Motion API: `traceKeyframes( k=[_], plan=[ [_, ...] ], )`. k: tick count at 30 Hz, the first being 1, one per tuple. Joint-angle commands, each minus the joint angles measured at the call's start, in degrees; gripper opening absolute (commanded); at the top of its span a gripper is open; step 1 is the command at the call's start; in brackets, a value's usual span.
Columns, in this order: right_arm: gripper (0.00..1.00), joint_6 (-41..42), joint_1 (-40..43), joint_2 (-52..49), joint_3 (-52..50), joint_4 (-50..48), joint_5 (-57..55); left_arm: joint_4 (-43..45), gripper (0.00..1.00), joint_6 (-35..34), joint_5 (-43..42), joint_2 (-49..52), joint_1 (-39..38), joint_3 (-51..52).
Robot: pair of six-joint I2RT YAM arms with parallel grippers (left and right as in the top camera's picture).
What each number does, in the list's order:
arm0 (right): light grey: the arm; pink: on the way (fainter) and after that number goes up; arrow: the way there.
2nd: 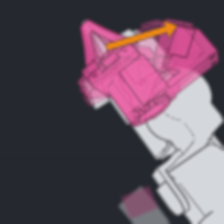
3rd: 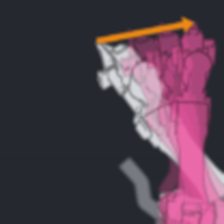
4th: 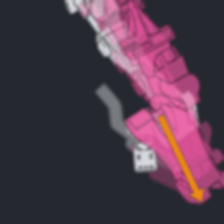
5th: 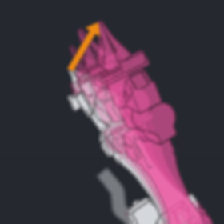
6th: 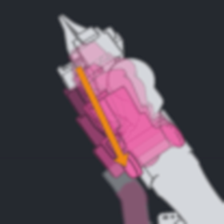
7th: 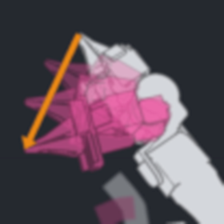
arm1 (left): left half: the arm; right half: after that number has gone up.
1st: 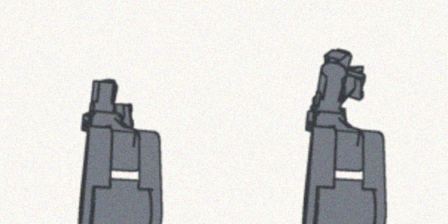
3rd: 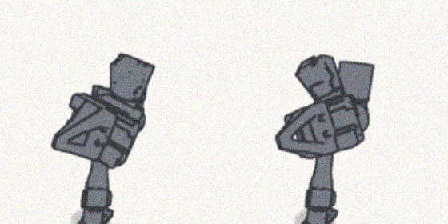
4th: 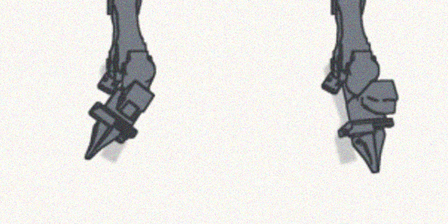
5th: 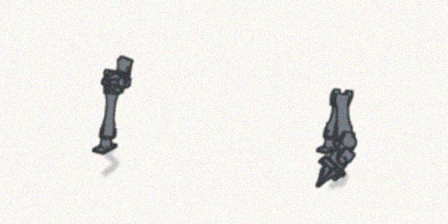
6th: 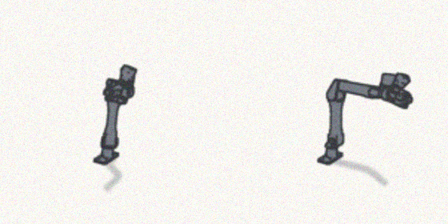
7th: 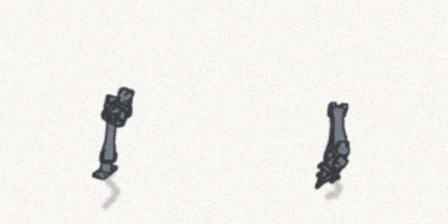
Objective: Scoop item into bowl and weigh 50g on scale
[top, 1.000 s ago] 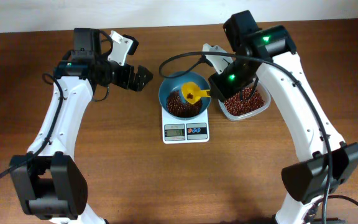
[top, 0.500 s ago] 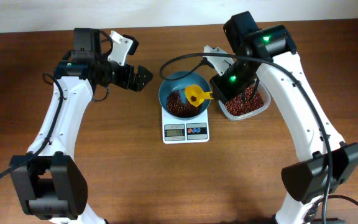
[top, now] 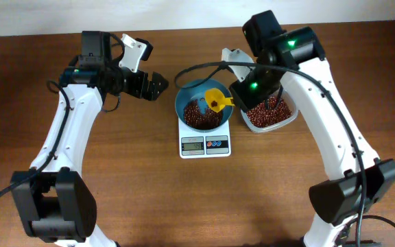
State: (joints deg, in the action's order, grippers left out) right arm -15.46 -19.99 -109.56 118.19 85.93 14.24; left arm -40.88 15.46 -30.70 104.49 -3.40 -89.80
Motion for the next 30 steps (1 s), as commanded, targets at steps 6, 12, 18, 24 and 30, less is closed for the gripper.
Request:
traceKeyframes(
  k=[6, 12, 18, 24, 30],
  plan=[
    [0.04, -0.8, -4.3, 0.5, 1.4, -0.1, -12.5, 0.0, 0.99, 0.9, -1.0, 0.3, 0.2, -1.3],
    [0.04, -0.8, -5.0, 0.5, 2.8, -0.7, -15.5, 0.0, 0.99, 0.9, -1.0, 0.3, 0.2, -1.3],
    [0.04, -3.8, -8.1, 0.5, 3.1, -1.4, -23.1, 0.0, 0.99, 0.9, -1.0, 0.3, 0.2, -1.3],
    [0.04, -2.9, -6.0, 0.5, 3.1, -1.3, -11.7, 0.0, 0.99, 0.9, -1.0, 0.3, 0.2, -1.3],
    [0.04, -2.0, 1.4, 0.5, 3.1, -1.1, 5.9, 0.0, 0.99, 0.9, -1.0, 0.3, 0.2, -1.3]
  ],
)
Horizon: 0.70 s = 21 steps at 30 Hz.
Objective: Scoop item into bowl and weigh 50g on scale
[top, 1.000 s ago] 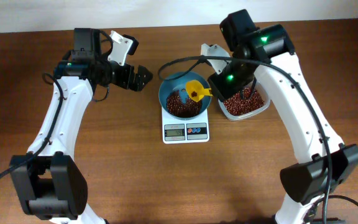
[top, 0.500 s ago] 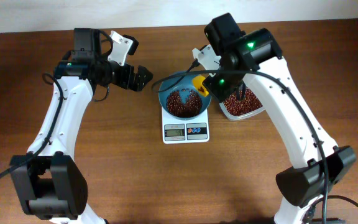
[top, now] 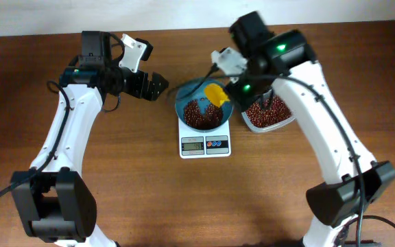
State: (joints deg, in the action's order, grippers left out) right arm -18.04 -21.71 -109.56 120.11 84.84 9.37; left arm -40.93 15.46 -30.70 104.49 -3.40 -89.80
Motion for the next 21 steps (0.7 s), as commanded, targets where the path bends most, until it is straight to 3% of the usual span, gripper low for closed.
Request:
traceKeyframes(
  k=[1, 21],
  plan=[
    [0.04, 0.5, 3.9, 0.5, 1.1, 0.0, 11.8, 0.1, 0.99, 0.9, -1.0, 0.3, 0.2, -1.3],
    [0.04, -3.2, 4.9, 0.5, 1.1, -0.4, 9.9, 0.1, 0.99, 0.9, -1.0, 0.3, 0.2, -1.3]
  ],
)
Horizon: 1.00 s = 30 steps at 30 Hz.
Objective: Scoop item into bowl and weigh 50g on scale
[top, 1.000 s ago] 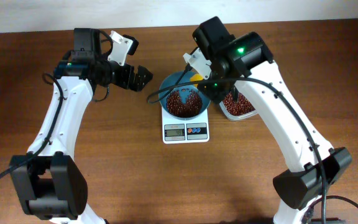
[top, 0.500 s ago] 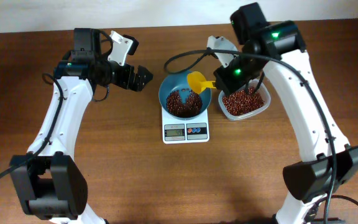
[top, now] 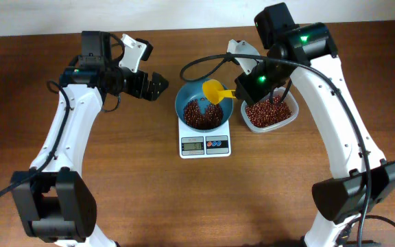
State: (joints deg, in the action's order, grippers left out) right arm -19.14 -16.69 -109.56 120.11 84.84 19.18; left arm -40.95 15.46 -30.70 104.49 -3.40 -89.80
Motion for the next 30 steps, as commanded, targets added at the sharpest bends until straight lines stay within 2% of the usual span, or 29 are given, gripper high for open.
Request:
traceKeyframes(
  k=[1, 8, 11, 14, 18, 28, 30],
  plan=[
    [0.04, -2.2, -0.1, 0.5, 1.1, -0.4, 0.1, 0.1, 0.99, 0.9, -1.0, 0.3, 0.2, -1.3],
    [0.04, -3.2, -0.2, 0.5, 1.1, -4.4, 0.1, -3.0, 0.99, 0.9, -1.7, 0.3, 0.2, -1.3],
    [0.04, -4.7, -0.2, 0.5, 1.1, -4.8, 0.6, -7.1, 0.99, 0.9, -9.2, 0.3, -1.8, -1.3],
    [0.04, -4.7, -0.2, 0.5, 1.1, -4.7, 0.5, -7.2, 0.99, 0.9, -9.7, 0.3, -3.7, -1.3],
    [0.04, -4.7, -0.2, 0.5, 1.1, -4.7, 0.5, -7.0, 0.99, 0.9, -15.0, 0.4, -4.5, -1.3],
    [0.04, -4.7, -0.2, 0.5, 1.1, -4.8, 0.5, -6.3, 0.99, 1.0, -8.8, 0.4, -5.2, -1.3],
    [0.04, -4.7, -0.2, 0.5, 1.1, -4.8, 0.5, -6.2, 0.99, 4.7, -5.4, 0.4, -5.2, -1.3]
  ],
)
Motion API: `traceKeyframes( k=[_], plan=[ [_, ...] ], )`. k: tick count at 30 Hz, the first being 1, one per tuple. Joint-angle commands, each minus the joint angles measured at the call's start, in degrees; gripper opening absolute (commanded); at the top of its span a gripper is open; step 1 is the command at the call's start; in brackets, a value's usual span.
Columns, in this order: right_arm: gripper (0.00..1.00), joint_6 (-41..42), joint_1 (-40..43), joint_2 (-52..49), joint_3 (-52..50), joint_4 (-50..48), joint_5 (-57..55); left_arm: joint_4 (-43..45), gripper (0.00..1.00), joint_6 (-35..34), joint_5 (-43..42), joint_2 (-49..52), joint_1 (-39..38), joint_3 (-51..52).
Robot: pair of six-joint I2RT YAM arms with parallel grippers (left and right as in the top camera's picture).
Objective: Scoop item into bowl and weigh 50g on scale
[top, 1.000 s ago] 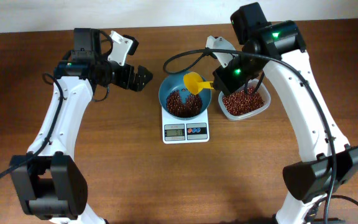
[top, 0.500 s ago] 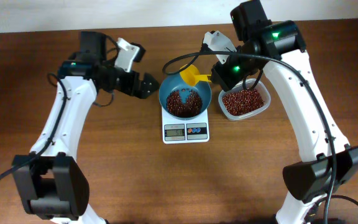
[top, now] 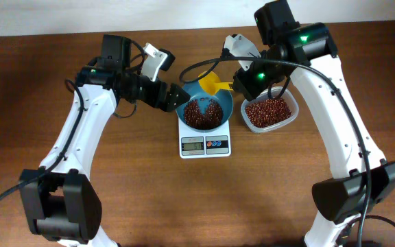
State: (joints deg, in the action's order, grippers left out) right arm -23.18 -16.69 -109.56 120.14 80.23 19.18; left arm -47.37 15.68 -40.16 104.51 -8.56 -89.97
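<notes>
A blue bowl (top: pixel 219 103) holding red beans (top: pixel 201 112) stands on the white scale (top: pixel 205 145). My right gripper (top: pixel 234 85) is shut on the handle of a yellow scoop (top: pixel 210 83), which hangs over the bowl's back rim. The scoop's cup looks empty. A clear tub of red beans (top: pixel 271 112) sits right of the scale, beneath the right arm. My left gripper (top: pixel 178 97) is at the bowl's left rim with its fingers apart. Whether they touch the rim cannot be told.
The scale's display (top: pixel 193 144) faces the front edge; its digits are too small to read. A black cable (top: pixel 197 67) loops from the right arm over the bowl. Bare wooden table (top: pixel 204 199) extends in front of the scale.
My left gripper has moved right, from well left of the bowl to its left rim. The yellow scoop has shifted slightly back, toward the bowl's far rim.
The right gripper held the yellow scoop over the bowl's right side, then tilted it above the beans in the bowl, then held it at the bowl's back. The left arm stayed left of the bowl throughout, and now its gripper is at the bowl's rim.
</notes>
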Motion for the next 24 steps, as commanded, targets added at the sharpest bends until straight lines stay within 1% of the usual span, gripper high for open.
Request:
traceKeyframes(
  k=[1, 4, 8, 9, 12, 14, 17, 18, 20, 24],
  plan=[
    [0.04, -0.6, -0.2, 0.5, 1.1, -0.2, 0.5, 0.2, 0.99, 7.0, 4.1, 0.4, 0.1, -1.2],
    [0.04, -0.6, -0.2, 0.5, 1.1, -0.3, 0.3, 1.6, 1.00, 7.6, 2.8, 0.3, 0.1, -1.2],
    [0.04, -0.6, -0.2, 0.5, 1.1, -0.3, -0.6, 7.8, 0.84, 7.6, 2.6, 0.1, 0.1, -1.2],
    [0.04, -0.6, -0.1, 0.5, 1.1, -0.3, -0.9, 8.8, 0.78, 7.6, 1.8, -0.2, 0.1, -1.2],
    [0.04, -0.6, -0.1, 0.5, 1.1, -0.3, -2.1, 8.7, 0.67, 7.6, 1.4, -2.1, 0.1, -1.2],
    [0.04, -0.6, -0.1, 0.5, 1.1, -0.7, -2.1, 5.9, 0.68, 7.6, 1.4, -4.0, -0.1, -1.2],
    [0.04, -0.6, -0.1, 0.5, 1.1, -1.2, -2.1, 3.5, 0.73, 7.6, 0.5, -5.6, -0.4, -1.2],
    [0.04, -0.6, -0.1, 0.5, 1.1, -1.2, -2.1, 3.1, 0.99, 7.6, -0.7, -6.1, -0.4, -1.2],
    [0.04, -0.6, -0.1, 0.5, 1.1, -1.2, -2.1, 3.1, 0.99, 7.6, -2.3, -7.1, -0.4, -1.2],
    [0.04, -0.6, -0.1, 0.5, 1.1, -1.2, -2.1, 3.2, 0.99, 7.6, -2.1, -7.9, -0.4, -1.2]
  ],
)
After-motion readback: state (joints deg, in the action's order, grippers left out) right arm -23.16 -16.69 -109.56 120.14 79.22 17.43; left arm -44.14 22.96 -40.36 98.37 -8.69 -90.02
